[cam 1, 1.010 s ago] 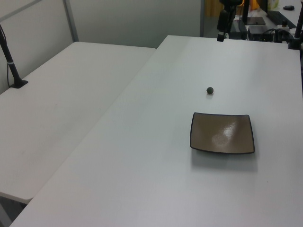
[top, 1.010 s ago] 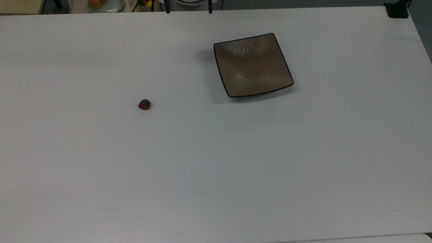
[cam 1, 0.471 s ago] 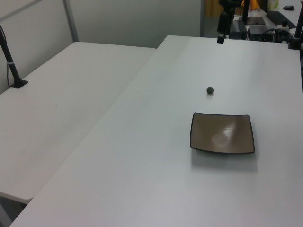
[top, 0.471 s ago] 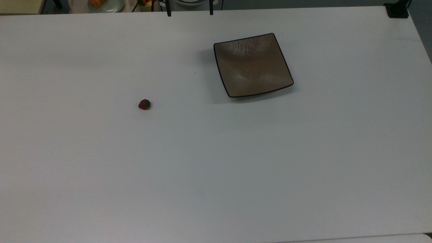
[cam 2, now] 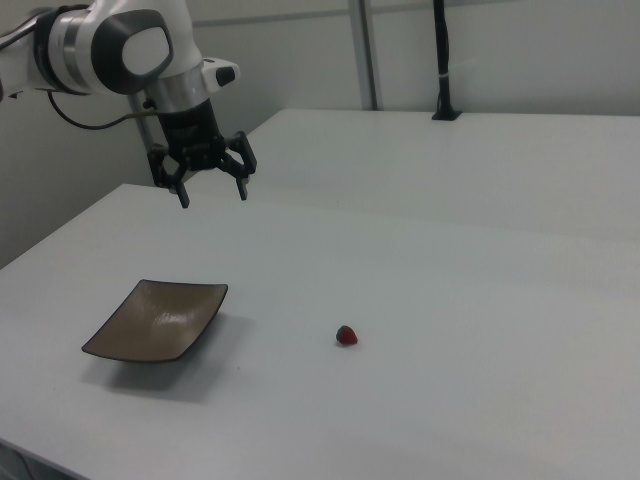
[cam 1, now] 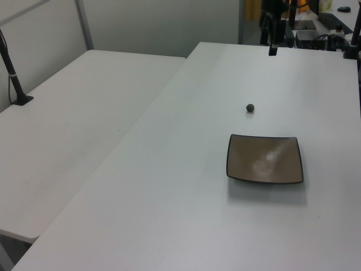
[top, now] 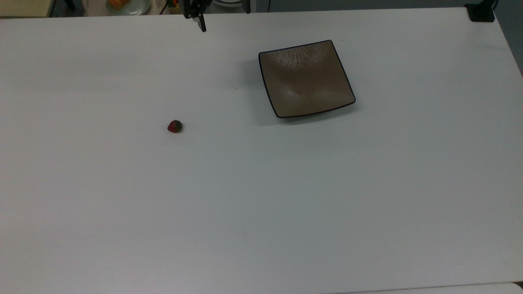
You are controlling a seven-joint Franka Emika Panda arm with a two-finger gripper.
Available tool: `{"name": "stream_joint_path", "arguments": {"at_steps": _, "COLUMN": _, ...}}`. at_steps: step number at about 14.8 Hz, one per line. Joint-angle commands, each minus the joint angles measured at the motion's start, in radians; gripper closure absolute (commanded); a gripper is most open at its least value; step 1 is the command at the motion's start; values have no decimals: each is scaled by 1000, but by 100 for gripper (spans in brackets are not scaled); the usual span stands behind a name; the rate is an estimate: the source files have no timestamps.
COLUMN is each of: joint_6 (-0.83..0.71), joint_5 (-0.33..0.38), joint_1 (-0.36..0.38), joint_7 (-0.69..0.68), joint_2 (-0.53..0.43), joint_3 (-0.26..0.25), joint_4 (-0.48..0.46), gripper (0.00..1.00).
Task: Strawberries on a ceramic plate
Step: 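Move the open gripper over the red strawberry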
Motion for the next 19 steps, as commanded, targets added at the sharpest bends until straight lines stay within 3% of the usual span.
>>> {"name": "stream_joint_path", "arguments": {"at_steps": 1, "joint_6": -16, "joint_5": 12, "joint_1": -27, "joint_7": -67, "joint_2": 3, "joint_3": 2, "joint_4": -14, "gripper": 0}}
{"name": "stream_joint_path", "arguments": {"at_steps": 6, "joint_6": -16, "joint_5": 7, "joint_1": -61, "joint_7": -65, "joint_2": 11, "joint_3": 28, "joint_4": 9, "gripper": 0}}
{"name": "stream_joint_path", "arguments": {"at_steps": 14, "joint_6": 7, "joint_5": -2, "joint_1": -142, "joint_7": -76, "joint_2": 37, "joint_3": 28, "joint_4": 20, "gripper": 0}}
{"name": "stream_joint_path", "arguments": {"at_steps": 19, "joint_6": 98, "joint_5": -5, "joint_1": -187, "joint_7": -110, "joint_2": 129, "joint_3": 24, "joint_4": 8, "gripper": 0}}
